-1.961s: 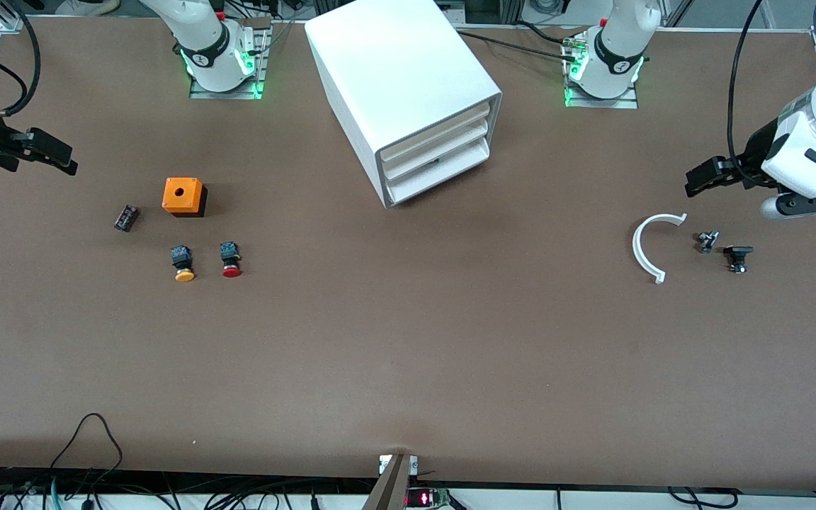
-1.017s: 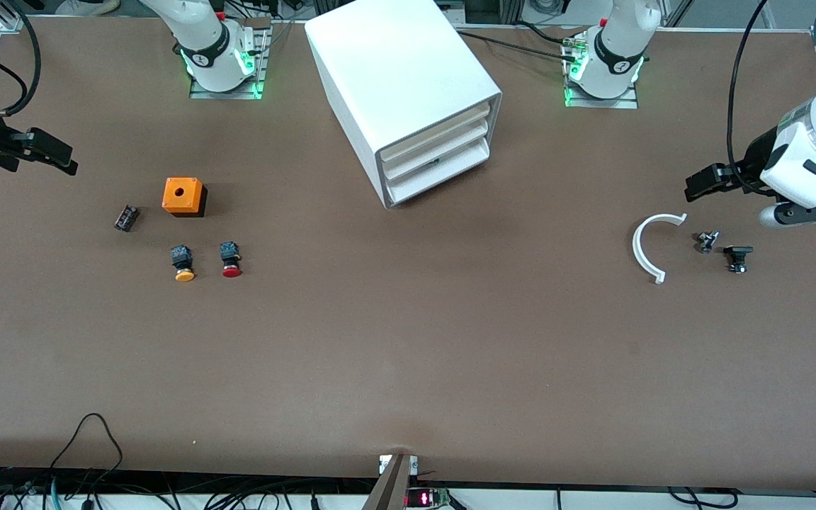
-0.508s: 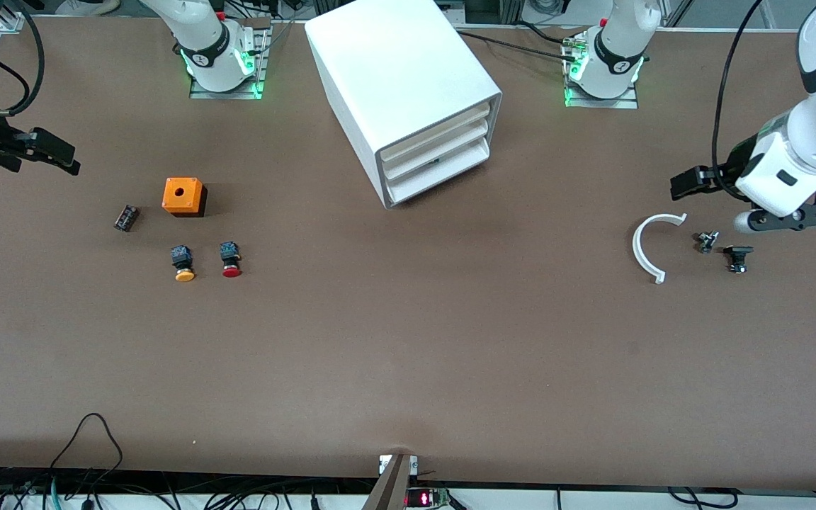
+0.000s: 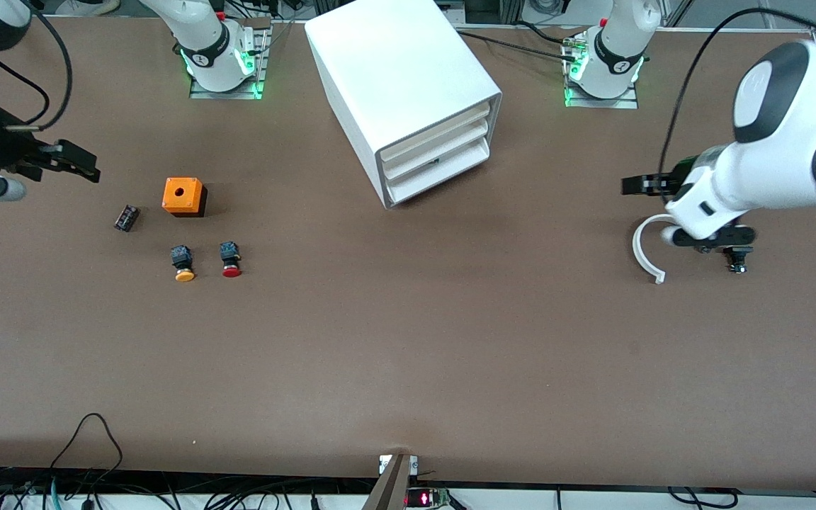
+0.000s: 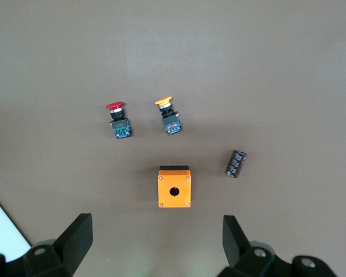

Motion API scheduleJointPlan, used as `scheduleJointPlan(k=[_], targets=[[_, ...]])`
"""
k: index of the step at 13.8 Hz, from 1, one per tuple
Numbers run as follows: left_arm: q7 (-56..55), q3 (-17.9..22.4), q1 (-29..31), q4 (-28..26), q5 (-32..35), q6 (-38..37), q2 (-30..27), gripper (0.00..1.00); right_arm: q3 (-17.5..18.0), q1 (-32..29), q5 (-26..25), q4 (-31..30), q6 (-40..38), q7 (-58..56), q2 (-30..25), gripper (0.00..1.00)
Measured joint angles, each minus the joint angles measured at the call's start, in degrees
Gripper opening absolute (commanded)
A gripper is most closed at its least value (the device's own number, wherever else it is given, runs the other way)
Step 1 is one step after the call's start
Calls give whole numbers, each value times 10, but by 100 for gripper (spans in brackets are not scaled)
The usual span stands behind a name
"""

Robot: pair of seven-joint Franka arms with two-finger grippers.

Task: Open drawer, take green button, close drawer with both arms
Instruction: 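Reach the left gripper to the handle of the white drawer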

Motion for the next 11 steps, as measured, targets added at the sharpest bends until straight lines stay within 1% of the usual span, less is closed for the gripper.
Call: scheduleJointPlan(k=[2,4,6,8,9,11], targets=[[6,-7,-12,-65,-86,50,22,100,14,6,0,21,1,0,32,100],[10,-37,-28,-111,-136,101,59,100,22,14,0,42,0,1,53,100],[33,-65,-52,-129,-180,151,97,100,24,21,0,50,0,1,58,100],[88,-85,-65,-148,-238,203,122,100,26,24,0,53,-1,-1,58,100],[123,-91,-67,-161,-264,223,130,100,26,30,1,55,-2,-2,58,100],[221,-101,-67,-183,-305,237,141,100,29,44,1,56,-11,-14,58,100]])
